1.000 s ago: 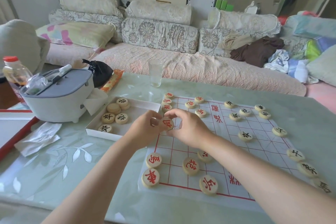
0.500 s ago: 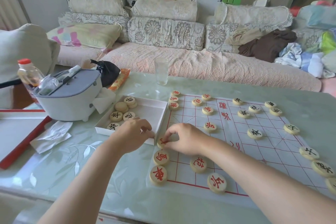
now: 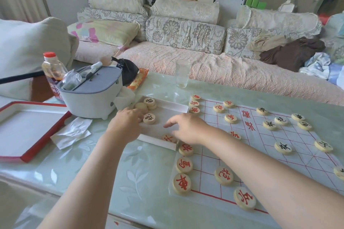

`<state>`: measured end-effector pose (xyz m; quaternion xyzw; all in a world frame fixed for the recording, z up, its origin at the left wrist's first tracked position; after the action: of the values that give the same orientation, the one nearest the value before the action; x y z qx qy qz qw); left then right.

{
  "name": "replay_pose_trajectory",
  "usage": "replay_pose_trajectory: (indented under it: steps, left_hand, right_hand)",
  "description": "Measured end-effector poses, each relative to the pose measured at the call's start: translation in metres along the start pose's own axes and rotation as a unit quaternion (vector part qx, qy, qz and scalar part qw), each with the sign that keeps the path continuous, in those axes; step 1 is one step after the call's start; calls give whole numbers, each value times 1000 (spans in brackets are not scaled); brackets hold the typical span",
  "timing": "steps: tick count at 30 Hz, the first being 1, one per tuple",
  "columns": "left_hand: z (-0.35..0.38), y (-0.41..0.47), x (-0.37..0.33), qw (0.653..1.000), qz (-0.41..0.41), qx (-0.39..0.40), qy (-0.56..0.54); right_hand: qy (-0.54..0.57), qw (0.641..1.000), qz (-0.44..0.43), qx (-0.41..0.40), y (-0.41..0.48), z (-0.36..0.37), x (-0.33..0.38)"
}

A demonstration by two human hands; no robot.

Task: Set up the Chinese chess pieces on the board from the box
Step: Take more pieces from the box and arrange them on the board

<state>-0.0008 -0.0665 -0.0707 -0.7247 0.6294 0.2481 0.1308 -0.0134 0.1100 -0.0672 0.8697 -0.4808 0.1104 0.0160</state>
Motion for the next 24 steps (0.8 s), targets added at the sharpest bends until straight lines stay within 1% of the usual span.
replay_pose_trajectory:
  steps: [2,4,8,10,12,14,15,17,19,21,22,23,24]
  left_hand:
    - [-2,0,14,1000,-25,9,13]
    - [-3,0,25,999,-38,13,-1]
    - [-10,-2,31,998,-37,4,-43]
    - [-12,-2,26,998,-20,-1,-55]
    - [-9,-1,21,997,-10,14,-72]
    - [-5,-1,13,995,5,37,-97]
    - [-3,-2,7,992,14,49,-118]
    - [0,-2,0,982,13,64,-177]
    - [-4,0,3,976,-3,45,-213]
    - [-15,4,15,975,-27,0,-219]
    - [-20,6,22,974,-39,-20,-222]
    - [-24,7,30,973,-51,-34,-224]
    - [-27,8,37,972,-64,-42,-221]
  right_hand:
    - [-43,997,-21,57,11,9,13]
    - [-67,992,-31,98,20,15,20]
    - [-91,985,-37,145,30,19,20]
    - [-77,987,-36,137,36,16,19]
    - [-37,994,-29,95,45,9,19]
    - [40,998,-9,48,54,3,18]
    - [93,995,7,25,59,1,17]
    - [202,979,35,-10,65,-2,19]
    - [293,955,48,-21,67,-3,28]
    - [368,929,47,-7,69,-1,40]
    - [382,923,40,-2,74,0,46]
    - [375,926,32,-9,79,0,50]
    - [344,938,23,-30,86,-2,52]
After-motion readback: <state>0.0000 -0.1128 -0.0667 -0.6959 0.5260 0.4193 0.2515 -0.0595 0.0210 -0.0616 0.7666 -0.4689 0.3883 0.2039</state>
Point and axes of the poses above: each hand's wrist, its own y-axis towards the middle knuckle, its own z-axis out of the palm, x = y × z, the point moved 10 cm from there along y, towards the middle knuckle, and after that the axes turned 9 degrees about -y, right-handed, at the moved point
